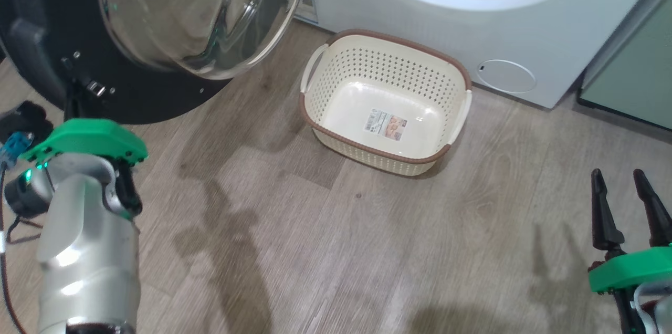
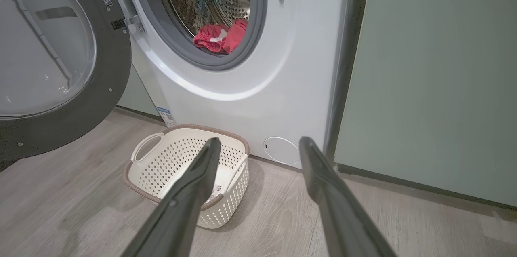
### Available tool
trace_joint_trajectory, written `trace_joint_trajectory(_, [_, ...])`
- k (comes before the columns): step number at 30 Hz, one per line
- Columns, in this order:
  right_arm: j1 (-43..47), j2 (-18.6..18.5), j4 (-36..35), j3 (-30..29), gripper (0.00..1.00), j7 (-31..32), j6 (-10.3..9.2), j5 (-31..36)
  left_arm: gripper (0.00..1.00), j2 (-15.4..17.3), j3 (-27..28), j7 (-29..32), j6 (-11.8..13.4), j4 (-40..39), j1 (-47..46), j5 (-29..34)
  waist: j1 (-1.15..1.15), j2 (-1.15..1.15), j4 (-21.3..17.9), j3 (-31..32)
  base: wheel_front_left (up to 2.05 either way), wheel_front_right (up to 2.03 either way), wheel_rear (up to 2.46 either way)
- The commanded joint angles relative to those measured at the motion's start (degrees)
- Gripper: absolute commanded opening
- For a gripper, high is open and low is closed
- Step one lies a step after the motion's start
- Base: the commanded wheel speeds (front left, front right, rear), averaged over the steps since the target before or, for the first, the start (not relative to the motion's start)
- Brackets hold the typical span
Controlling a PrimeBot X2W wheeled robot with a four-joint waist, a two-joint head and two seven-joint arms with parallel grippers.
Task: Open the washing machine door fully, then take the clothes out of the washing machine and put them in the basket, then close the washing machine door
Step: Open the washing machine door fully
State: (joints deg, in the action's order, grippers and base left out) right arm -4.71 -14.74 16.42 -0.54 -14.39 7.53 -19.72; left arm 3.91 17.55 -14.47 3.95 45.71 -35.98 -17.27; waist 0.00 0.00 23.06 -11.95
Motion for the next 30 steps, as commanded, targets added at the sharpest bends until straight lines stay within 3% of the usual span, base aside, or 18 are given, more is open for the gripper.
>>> trace_joint_trajectory(1, [-1.11, -1.54, -1.84, 1.17, 1.0, -0.61, -0.04, 0.11, 0.0, 1.72, 1.76, -0.52, -0.45, -1.25, -2.88, 0.81, 0.0, 0.0, 0.55, -0.47, 0.0, 0.0, 0.0])
trace_joint_trajectory(9, [-1.98, -1.44, -1.32, 2.16, 1.0, -0.61, -0.04, 0.08, 0.0, 0.98, 4.16, -0.52, -3.29, 0.56, -4.18, 3.54, 0.0, 0.0, 0.61, -0.17, 0.0, 0.0, 0.0])
trace_joint_trajectory(16, [-0.85, 1.16, -0.72, 1.81, 1.0, -0.61, -0.04, -0.53, 0.0, 0.75, 5.48, -0.52, -6.15, -2.28, 0.89, 6.79, 0.0, 0.0, -2.26, 4.18, 0.0, 0.0, 0.0])
trace_joint_trajectory(17, [-0.6, 1.63, -0.6, 1.76, 1.0, -0.61, -0.04, -0.6, 0.13, 0.69, 5.63, -0.52, -6.52, -3.33, 2.09, 7.27, 0.0, 0.0, -2.98, 5.04, 0.0, 0.0, 0.0])
trace_joint_trajectory(19, [-0.05, 2.44, -0.34, 1.54, 1.0, -0.61, -0.04, -0.78, 0.53, 0.51, 5.63, -0.52, -7.5, -5.71, 4.34, 8.12, 0.0, 0.0, -4.28, 6.29, 0.0, 0.0, 0.0])
trace_joint_trajectory(20, [0.21, 2.92, -0.15, 1.59, 1.0, -0.61, -0.04, -0.83, 0.95, 0.38, 5.29, -0.52, -7.97, -6.97, 5.66, 8.74, 0.0, 0.0, -5.16, 7.06, 0.0, 0.0, 0.0])
trace_joint_trajectory(21, [0.48, 3.35, -0.03, 1.48, 1.0, -0.61, -0.04, -0.88, 1.0, 0.22, 4.85, -0.52, -8.44, -8.06, 6.93, 9.22, 0.0, 0.0, -5.95, 7.61, 0.0, 0.0, 0.0])
trace_joint_trajectory(30, [2.96, 7.33, 0.31, -0.61, 1.0, -0.61, -0.04, -2.1, 1.0, -0.33, -0.79, -0.52, -10.94, -14.58, 16.59, 11.58, 0.0, 0.0, -14.86, 12.21, 0.0, 0.0, 0.0])
